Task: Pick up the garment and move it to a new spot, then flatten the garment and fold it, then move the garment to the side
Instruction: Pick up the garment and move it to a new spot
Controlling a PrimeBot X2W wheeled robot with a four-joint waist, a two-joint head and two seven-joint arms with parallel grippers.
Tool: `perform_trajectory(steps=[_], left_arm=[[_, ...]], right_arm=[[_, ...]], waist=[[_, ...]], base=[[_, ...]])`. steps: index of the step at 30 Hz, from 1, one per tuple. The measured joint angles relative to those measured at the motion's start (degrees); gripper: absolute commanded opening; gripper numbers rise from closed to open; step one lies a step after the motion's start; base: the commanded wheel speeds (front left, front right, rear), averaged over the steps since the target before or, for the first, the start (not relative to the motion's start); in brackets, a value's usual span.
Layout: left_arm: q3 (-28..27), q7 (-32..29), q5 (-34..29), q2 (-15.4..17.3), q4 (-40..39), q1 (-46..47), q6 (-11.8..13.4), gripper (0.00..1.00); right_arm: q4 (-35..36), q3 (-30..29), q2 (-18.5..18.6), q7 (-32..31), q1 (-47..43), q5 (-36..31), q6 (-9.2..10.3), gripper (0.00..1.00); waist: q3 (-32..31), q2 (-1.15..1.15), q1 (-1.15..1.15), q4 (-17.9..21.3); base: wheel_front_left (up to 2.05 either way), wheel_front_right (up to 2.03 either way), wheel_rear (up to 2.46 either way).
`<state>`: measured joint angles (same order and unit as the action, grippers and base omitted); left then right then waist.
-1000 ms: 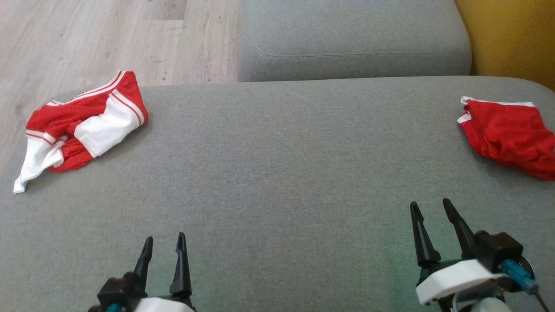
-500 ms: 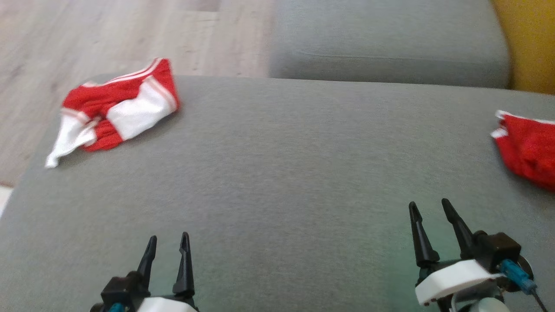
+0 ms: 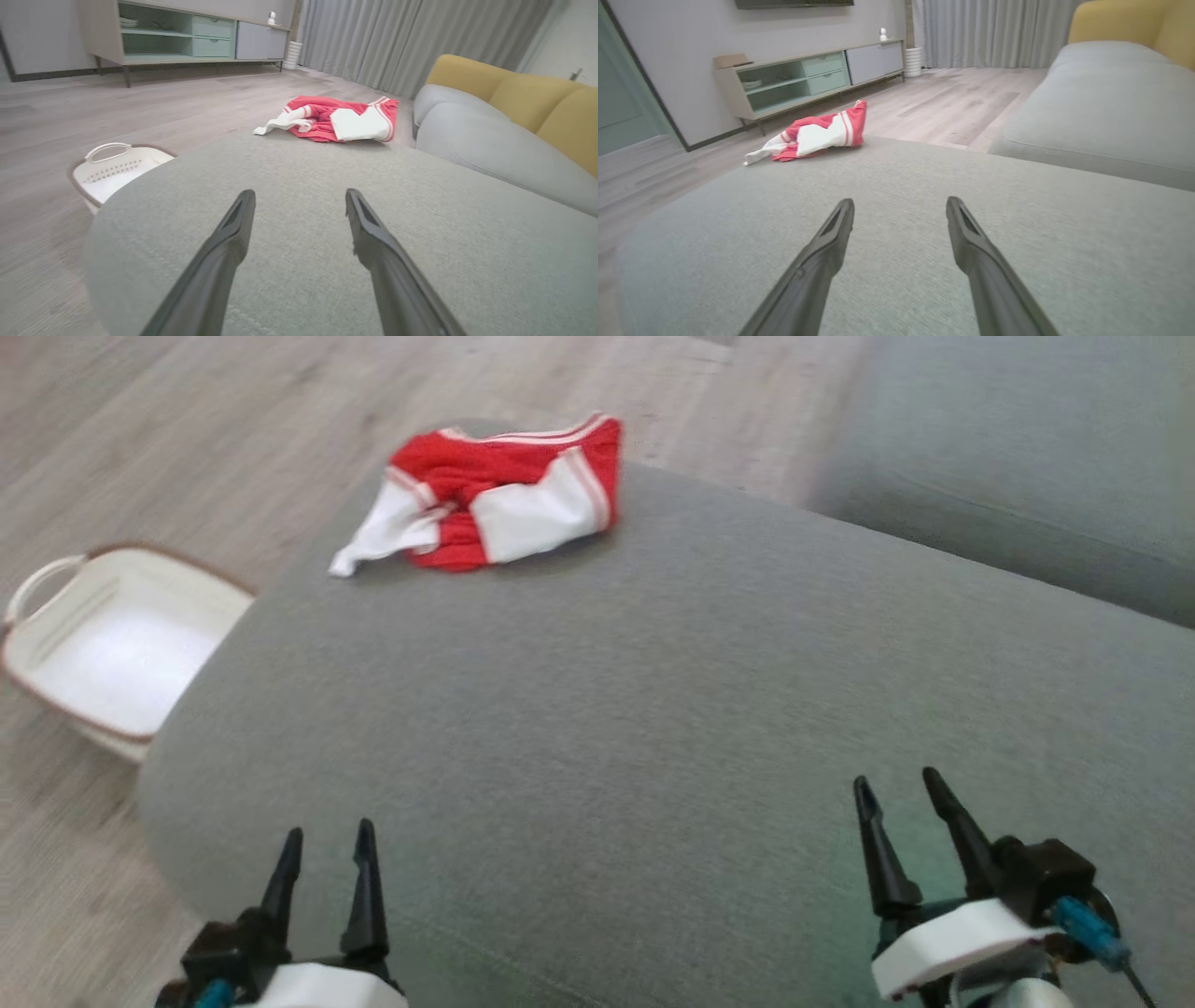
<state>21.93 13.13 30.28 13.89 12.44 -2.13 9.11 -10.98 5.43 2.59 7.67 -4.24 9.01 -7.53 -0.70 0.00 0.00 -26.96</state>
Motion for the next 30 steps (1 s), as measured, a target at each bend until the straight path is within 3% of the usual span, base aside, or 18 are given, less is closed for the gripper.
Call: perform_trajectory(steps=[6, 14, 17, 23, 30], left_arm=[[-3.65, 0.14, 1.02, 0.70, -1.93, -0.92, 1.33, 1.00], [-8.99, 0.56, 2.25, 4.87, -6.17, -0.10, 1.62, 1.00], [-11.63, -1.58, 2.02, 9.43, -9.85, 6.32, 1.88, 1.00], [-15.36, -7.95, 2.58, 16.46, -12.67, 26.03, -0.48, 1.00], [-14.46, -16.96, 6.14, 17.79, -3.81, 49.35, -3.72, 1.00]], right_arm=[[0.09, 1.87, -0.01, 0.13, 1.10, -0.01, 0.00, 1.00], [4.76, 0.42, -0.02, -0.47, 3.07, -3.05, 0.00, 1.00], [8.31, -1.00, 0.01, -2.78, 6.06, -5.87, 0.00, 1.00], [13.60, -1.85, 0.07, -6.53, 11.36, -10.24, 0.00, 1.00], [18.96, -0.71, 0.25, -10.11, 17.33, -14.01, 0.00, 1.00]], waist=[[1.37, 0.00, 0.00, -3.28], [3.94, 0.00, 0.00, -1.88], [6.92, 0.00, 0.00, -0.15], [13.17, 0.00, 0.02, 2.94], [21.55, 0.00, 0.02, 7.38]], base=[[0.00, 0.00, 0.00], [0.00, 0.00, 0.00], [0.00, 0.00, 0.00], [0.00, 0.00, 0.00], [0.00, 0.00, 0.00]])
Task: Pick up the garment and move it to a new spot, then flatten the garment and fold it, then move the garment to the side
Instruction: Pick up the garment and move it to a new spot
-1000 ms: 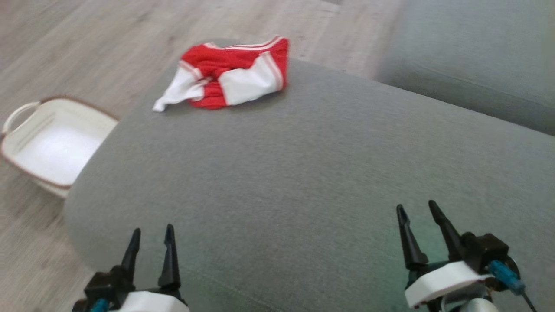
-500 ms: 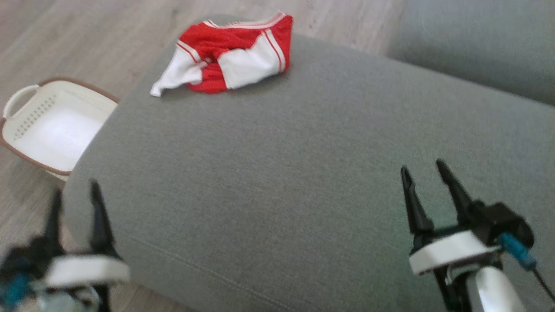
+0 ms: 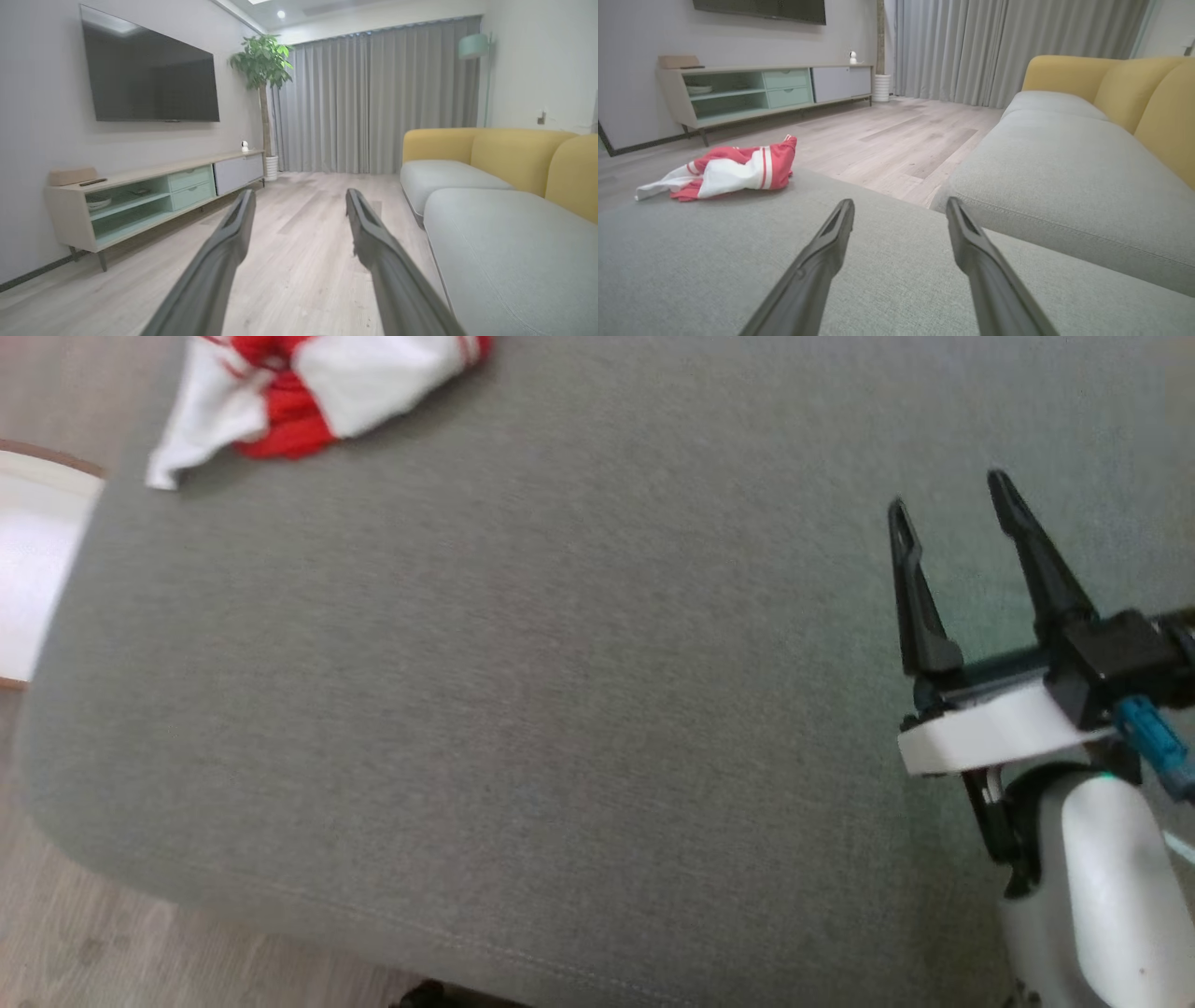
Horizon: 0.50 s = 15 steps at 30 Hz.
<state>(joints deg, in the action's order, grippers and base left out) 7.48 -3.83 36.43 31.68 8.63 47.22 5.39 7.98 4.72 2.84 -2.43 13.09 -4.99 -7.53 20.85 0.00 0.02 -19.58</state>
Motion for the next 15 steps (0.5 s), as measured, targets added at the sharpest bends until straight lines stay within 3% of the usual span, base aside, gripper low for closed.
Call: perform_trajectory(steps=[6, 12, 15], left_arm=[[1.77, -2.60, 0.59, -1.80, 12.58, 8.96, -1.35, 1.00], [7.05, -4.27, 2.13, -7.81, 24.57, 9.66, -7.26, 1.00], [9.09, -5.01, 2.40, -9.36, 29.25, 10.01, -9.02, 1.00]], right_arm=[[3.56, 1.38, 0.53, -2.23, 1.92, -1.33, 0.00, 1.00], [6.92, 1.01, 1.56, -4.31, 2.26, -2.27, 0.00, 1.00], [8.08, 0.30, 1.76, -4.66, 2.26, -2.65, 0.00, 1.00]], waist=[[6.02, 0.00, -0.01, 3.03], [12.50, 0.00, 0.00, 5.22], [14.98, 0.00, -0.01, 5.75]], base=[[0.00, 0.00, 0.00], [0.00, 0.00, 0.00], [0.00, 0.00, 0.00]])
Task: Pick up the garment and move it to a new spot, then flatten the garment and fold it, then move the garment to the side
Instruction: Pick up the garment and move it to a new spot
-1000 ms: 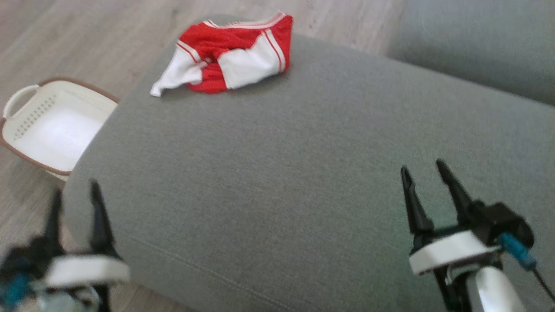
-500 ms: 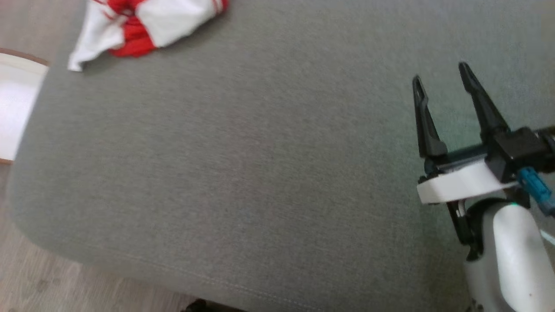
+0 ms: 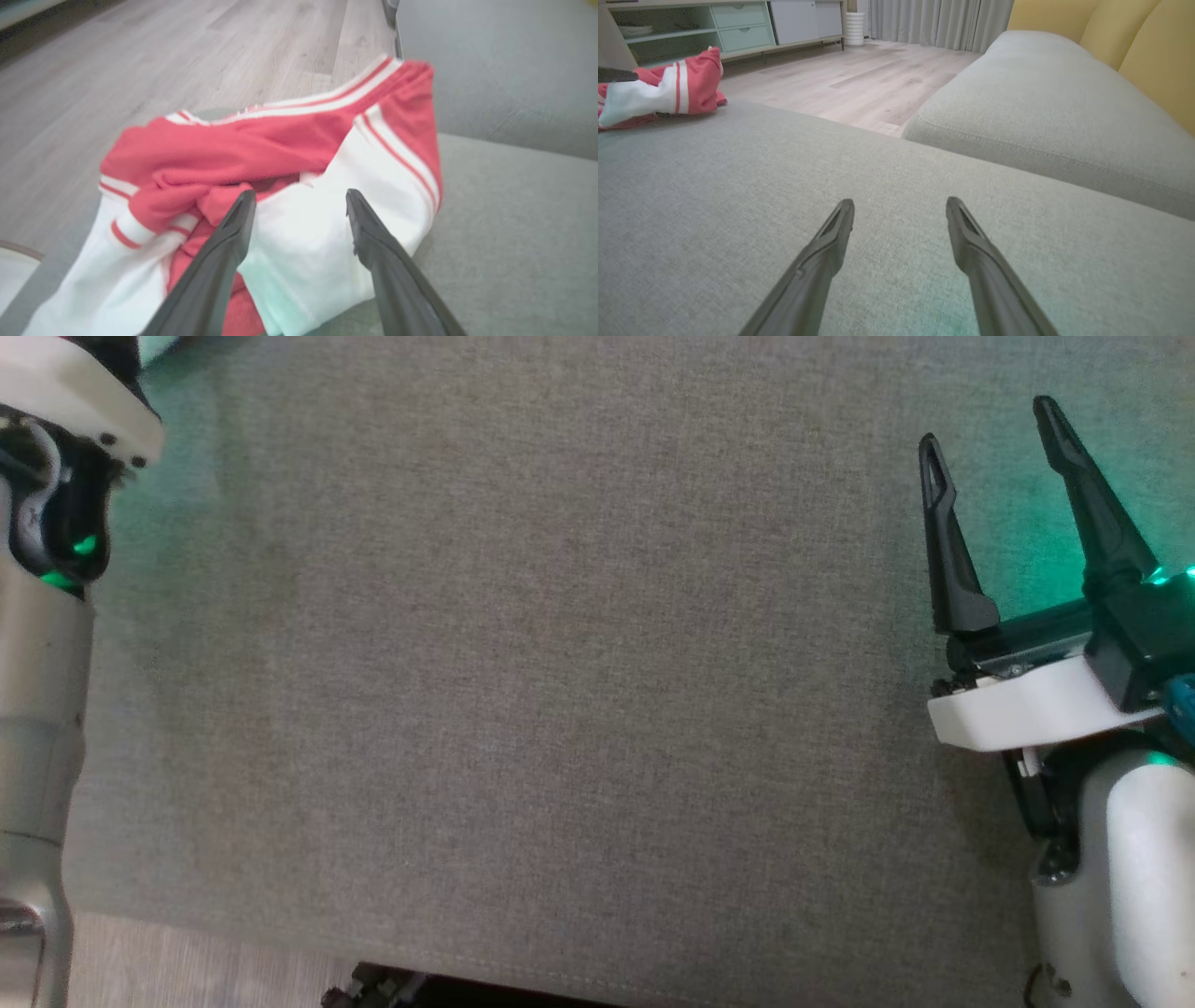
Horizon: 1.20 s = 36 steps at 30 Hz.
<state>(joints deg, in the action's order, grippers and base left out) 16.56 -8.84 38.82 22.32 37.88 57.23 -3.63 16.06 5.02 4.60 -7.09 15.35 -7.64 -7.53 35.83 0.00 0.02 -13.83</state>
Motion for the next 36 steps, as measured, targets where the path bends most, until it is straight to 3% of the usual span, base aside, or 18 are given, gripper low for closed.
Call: perform_trajectory(steps=[8, 11, 13, 23, 29, 36], left_arm=[[1.03, -0.26, 0.01, -0.49, 8.60, 3.10, -1.60, 1.00], [2.18, -1.37, 0.96, -1.36, 10.09, 3.65, -2.50, 0.06], [2.98, -1.56, 1.11, -1.92, 10.38, 3.65, -3.03, 0.00], [6.82, 2.61, -0.69, 0.20, 9.93, 4.82, -3.72, 0.00], [10.81, 2.34, -2.98, 3.10, 3.42, 7.36, -3.94, 0.00], [14.62, -2.16, -3.49, 2.83, -5.48, 7.50, -3.94, 0.00]], right_arm=[[0.78, -0.05, 0.10, -0.07, -0.05, 0.00, 0.00, 1.00], [0.78, -0.05, 0.09, 0.02, -0.05, 0.01, 0.00, 1.00], [0.68, -0.08, 0.09, 0.08, -0.05, 0.02, 0.00, 1.00], [-5.03, -0.10, -0.25, 3.41, -0.05, 1.90, 0.00, 1.00], [-11.23, -0.83, -0.71, 7.23, -1.48, 4.32, 0.00, 1.00], [-17.37, -1.56, -1.18, 10.88, -6.07, 9.83, 0.00, 1.00]], waist=[[2.44, 0.00, -0.02, 0.28], [2.41, 0.00, -0.02, 0.19], [2.25, 0.00, -0.02, 0.12], [-2.75, 0.00, -0.02, 0.87], [-9.99, -0.01, -0.03, 2.56], [-20.42, -0.01, -0.04, 6.31]], base=[[0.00, 0.00, 0.00], [0.00, 0.00, 0.00], [0.00, 0.00, 0.00], [0.00, 0.00, 0.00], [0.00, 0.00, 0.00], [0.00, 0.00, 0.00]])
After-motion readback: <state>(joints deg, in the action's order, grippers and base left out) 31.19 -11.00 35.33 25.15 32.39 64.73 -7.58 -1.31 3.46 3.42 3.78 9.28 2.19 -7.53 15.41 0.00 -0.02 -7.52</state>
